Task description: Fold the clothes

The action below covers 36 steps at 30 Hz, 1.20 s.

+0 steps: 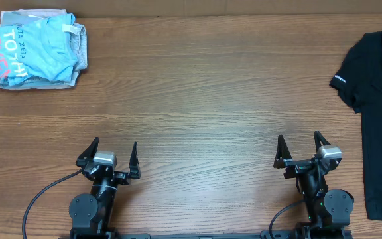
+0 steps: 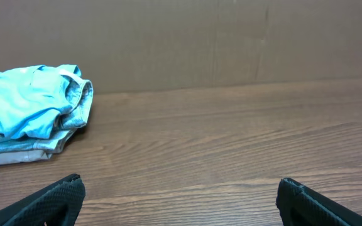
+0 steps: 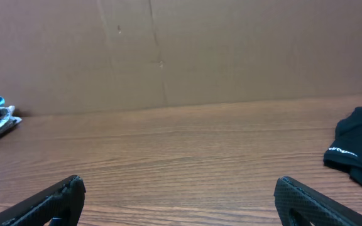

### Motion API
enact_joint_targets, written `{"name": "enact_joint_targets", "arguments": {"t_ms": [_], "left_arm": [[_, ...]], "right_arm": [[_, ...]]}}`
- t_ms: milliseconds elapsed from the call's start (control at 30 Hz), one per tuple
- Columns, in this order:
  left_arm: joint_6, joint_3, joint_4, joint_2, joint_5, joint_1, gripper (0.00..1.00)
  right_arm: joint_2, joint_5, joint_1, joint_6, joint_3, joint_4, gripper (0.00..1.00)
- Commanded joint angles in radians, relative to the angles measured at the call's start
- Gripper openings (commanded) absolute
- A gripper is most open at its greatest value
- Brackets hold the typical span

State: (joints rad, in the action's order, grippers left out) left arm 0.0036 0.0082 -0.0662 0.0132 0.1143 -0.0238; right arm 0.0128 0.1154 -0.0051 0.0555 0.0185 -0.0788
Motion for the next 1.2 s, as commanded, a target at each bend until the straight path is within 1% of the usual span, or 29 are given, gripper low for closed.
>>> {"name": "enact_joint_targets", "arguments": {"t_ms": [0,333,400,467,500,567,633,733,800,967,1067,1167], "left_arm": [[0.012,-0.003,-0.003,-0.008,-0.013,0.01,1.0],[0.012,-0.003,-0.003,-0.008,-0.013,0.01,1.0],[0.012,-0.003,-0.003,-0.008,-0.013,0.01,1.0],[0.012,-0.003,-0.003,-0.008,-0.013,0.01,1.0],[0.012,-0.003,-0.003,-0.008,-0.013,0.01,1.0],[0.012,-0.003,-0.003,-0.008,-0.013,0.01,1.0],[0.012,-0.003,-0.003,-0.008,-0.013,0.01,1.0],[0.012,-0.003,-0.003,-0.008,-0.013,0.01,1.0],[0.012,-0.003,-0.003,-0.008,-0.013,0.01,1.0],[0.012,-0.003,-0.003,-0.008,-0.013,0.01,1.0],[0.012,-0.003,-0.003,-0.008,-0.013,0.01,1.0],[0.012,-0.003,-0.003,-0.008,-0.013,0.01,1.0]], "right_arm": [[-0.01,-0.009,0.006,0.0,-0.011,0.005,1.0],[-0.01,-0.009,0.006,0.0,-0.011,0.007,1.0],[-0.01,-0.006,0.006,0.0,-0.011,0.046,1.0],[-0.01,0.127,0.006,0.011,-0.011,0.103,1.0],[-0.01,0.244,0.006,0.059,-0.011,0.108,1.0],[-0.01,0.389,0.006,0.102,-0.011,0.127,1.0],[-0.01,0.494,0.006,0.117,-0.011,0.214,1.0],[-0.01,0.557,0.006,0.13,-0.011,0.358,1.0],[-0.01,0.548,0.006,0.156,-0.011,0.438,1.0],[-0.01,0.402,0.006,0.257,-0.01,0.48,1.0],[-0.01,0.315,0.006,0.256,-0.006,0.509,1.0],[-0.009,0.208,0.006,0.255,0.019,0.499,1.0]]}}
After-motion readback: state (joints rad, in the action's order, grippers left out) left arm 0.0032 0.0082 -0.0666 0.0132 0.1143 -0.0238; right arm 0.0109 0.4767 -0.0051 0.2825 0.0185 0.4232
